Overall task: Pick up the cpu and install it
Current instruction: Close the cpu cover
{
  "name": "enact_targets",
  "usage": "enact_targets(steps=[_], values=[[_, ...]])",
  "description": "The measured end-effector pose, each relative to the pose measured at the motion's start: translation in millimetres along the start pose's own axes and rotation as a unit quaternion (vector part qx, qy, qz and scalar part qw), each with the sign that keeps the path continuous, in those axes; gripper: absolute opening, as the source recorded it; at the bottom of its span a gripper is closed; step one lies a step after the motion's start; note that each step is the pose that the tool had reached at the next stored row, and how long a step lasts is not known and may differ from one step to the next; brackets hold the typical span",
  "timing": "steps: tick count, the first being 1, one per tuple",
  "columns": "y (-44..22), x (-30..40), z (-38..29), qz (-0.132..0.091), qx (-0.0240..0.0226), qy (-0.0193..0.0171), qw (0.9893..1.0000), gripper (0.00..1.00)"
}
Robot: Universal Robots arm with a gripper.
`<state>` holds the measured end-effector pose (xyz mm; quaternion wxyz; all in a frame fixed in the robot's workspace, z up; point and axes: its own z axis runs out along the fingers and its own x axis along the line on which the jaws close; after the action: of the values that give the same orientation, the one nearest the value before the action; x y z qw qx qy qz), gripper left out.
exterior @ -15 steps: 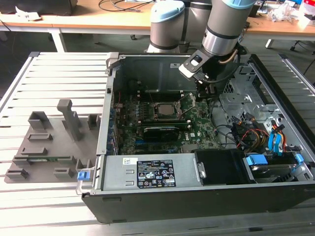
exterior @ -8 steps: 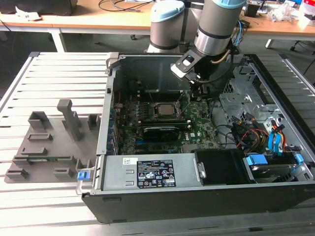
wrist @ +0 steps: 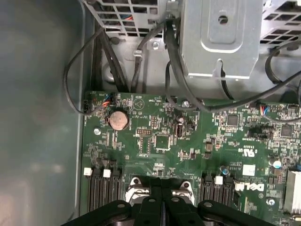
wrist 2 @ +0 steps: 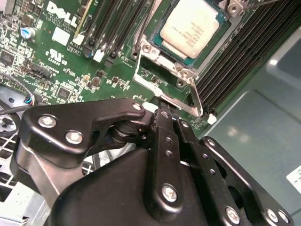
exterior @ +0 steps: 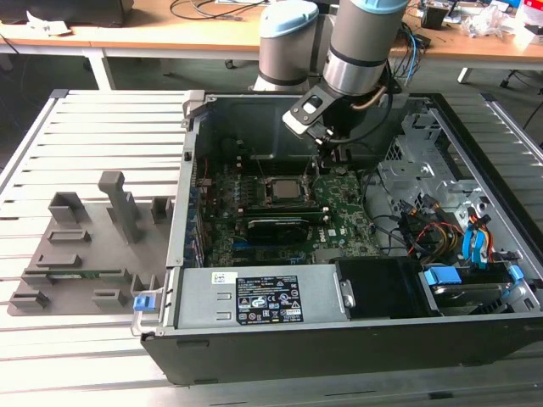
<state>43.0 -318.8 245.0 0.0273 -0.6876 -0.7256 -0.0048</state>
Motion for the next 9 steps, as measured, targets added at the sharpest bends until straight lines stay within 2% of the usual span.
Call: enact_targets(steps=[3, 4, 9], values=[[-3.6, 0.2, 0.1, 0.000, 0.0000, 0.0000, 1.0000, 0.11], [-8.1, 0.4, 0.3, 0.000, 0.0000, 0.0000, 1.0000, 0.11], [-22.1, 1.2, 0.7, 0.000, 0.0000, 0.0000, 1.0000, 0.11]])
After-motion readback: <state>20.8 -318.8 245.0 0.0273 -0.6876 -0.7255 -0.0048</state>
